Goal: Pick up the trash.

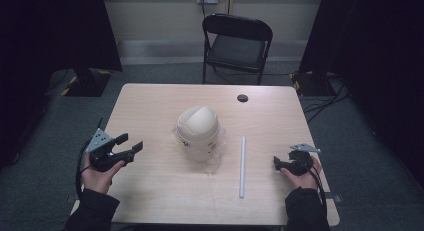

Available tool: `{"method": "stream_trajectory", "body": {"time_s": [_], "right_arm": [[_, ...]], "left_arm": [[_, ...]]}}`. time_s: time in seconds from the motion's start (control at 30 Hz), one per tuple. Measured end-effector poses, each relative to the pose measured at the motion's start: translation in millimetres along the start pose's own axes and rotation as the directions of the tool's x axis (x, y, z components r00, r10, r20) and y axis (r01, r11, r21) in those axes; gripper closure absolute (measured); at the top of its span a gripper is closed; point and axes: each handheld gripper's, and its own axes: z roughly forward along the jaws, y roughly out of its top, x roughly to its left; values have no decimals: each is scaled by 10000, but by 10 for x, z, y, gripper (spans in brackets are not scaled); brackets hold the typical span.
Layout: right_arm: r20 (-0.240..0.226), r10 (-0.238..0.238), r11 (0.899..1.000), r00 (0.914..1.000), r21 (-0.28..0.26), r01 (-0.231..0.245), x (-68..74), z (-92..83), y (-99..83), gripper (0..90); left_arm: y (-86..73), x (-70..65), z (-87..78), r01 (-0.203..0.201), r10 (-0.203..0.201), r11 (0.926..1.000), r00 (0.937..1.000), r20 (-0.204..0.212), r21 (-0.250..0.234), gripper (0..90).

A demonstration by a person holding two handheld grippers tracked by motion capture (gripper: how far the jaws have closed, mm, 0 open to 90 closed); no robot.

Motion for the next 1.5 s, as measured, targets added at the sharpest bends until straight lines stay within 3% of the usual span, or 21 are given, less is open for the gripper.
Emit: {"method": "stream_trajectory", "body": {"time_s": [0.3,0.53,0.7,0.9,1.03,1.1,1.3,1.33,1.5], "right_arm": [[42,16,10000,10000,16,-16,3,-8,-6,169],[40,18,10000,10000,16,-18,2,-7,-6,169],[38,20,10000,10000,17,-20,2,-8,-6,169],[37,21,10000,10000,19,-22,2,-8,-6,169],[37,23,10000,10000,18,-23,2,-8,-6,169],[36,23,10000,10000,19,-23,2,-7,-6,169],[37,22,10000,10000,19,-22,2,-7,-6,169],[37,22,10000,10000,18,-22,2,-7,-6,169],[35,23,10000,10000,19,-23,2,-8,-6,169]], "left_arm": [[317,-107,72,-447,482,9969,9974,545,-641,313],[470,-221,179,-778,852,9940,9915,982,-768,296],[579,-344,304,-965,1089,9916,9822,1529,-860,289],[652,-491,461,-1227,1367,9894,9664,2174,-771,284],[666,-558,537,-1346,1483,9882,9600,2374,-729,282],[679,-632,628,-1513,1634,9863,9510,2624,-659,280],[692,-728,760,-1650,1732,9849,9436,2823,-528,279],[693,-761,816,-1723,1781,9840,9389,2947,-456,278],[686,-803,938,-1800,1820,9830,9309,3167,-359,274]]}}
